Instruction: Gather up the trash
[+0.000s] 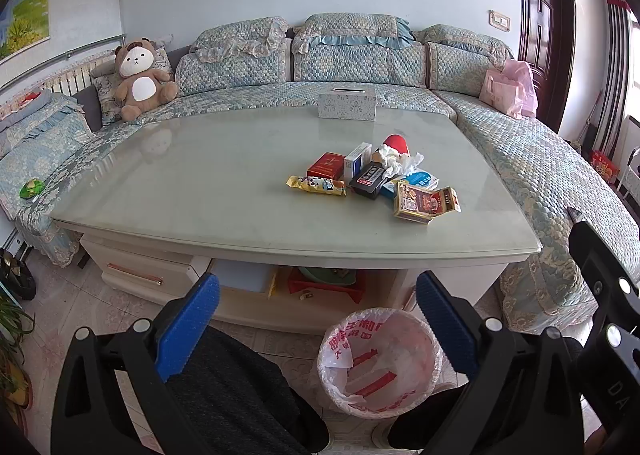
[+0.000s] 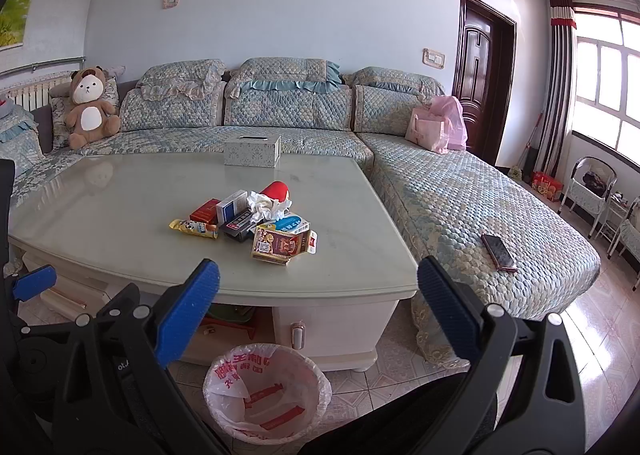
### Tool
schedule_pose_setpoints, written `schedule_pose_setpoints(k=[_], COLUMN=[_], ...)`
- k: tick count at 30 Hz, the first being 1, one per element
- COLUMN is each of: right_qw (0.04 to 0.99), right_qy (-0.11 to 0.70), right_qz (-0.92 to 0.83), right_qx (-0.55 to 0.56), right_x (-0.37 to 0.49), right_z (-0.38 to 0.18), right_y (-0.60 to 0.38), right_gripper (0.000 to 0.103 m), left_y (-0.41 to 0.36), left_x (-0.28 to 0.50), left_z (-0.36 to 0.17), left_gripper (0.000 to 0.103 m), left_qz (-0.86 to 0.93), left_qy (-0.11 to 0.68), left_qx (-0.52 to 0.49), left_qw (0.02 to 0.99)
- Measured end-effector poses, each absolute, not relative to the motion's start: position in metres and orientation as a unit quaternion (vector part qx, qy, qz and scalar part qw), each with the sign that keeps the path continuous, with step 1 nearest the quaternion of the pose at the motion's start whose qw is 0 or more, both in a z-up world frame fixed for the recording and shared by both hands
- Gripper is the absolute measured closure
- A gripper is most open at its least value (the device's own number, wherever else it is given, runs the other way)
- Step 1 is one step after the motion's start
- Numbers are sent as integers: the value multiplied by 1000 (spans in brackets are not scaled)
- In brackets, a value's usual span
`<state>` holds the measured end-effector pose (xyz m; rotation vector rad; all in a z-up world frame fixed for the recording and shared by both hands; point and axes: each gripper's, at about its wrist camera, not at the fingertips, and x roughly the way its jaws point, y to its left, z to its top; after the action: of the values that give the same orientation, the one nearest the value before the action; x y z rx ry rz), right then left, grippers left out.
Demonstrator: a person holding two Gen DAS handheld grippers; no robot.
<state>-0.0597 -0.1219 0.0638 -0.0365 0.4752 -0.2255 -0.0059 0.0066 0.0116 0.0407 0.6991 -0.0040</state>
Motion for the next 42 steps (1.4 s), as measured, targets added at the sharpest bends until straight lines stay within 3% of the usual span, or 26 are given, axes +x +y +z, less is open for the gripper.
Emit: schedule_pose_setpoints(k=[13, 21, 28, 42], right_qw=[967, 961, 945, 909], right_qy=[236, 274, 317, 348], right_qz=[-93, 25, 63, 167], right_qx=[-15, 15, -57, -157], right_x=[-56, -13, 40, 115], right_z=[63, 60, 54, 56], right_y=[-129, -169, -183, -181], right_gripper=[6, 6, 6, 6], left_y=[16, 60, 68, 53], left_x=[1, 46, 98, 190], left_z=[11, 29, 43, 6], left_gripper=[7, 7, 7, 7], left_qz=[-16, -64, -120, -238], left_qy=[355, 378, 378, 416], left_qx=[16, -15, 88, 276], left_qw=[934, 923, 914, 833])
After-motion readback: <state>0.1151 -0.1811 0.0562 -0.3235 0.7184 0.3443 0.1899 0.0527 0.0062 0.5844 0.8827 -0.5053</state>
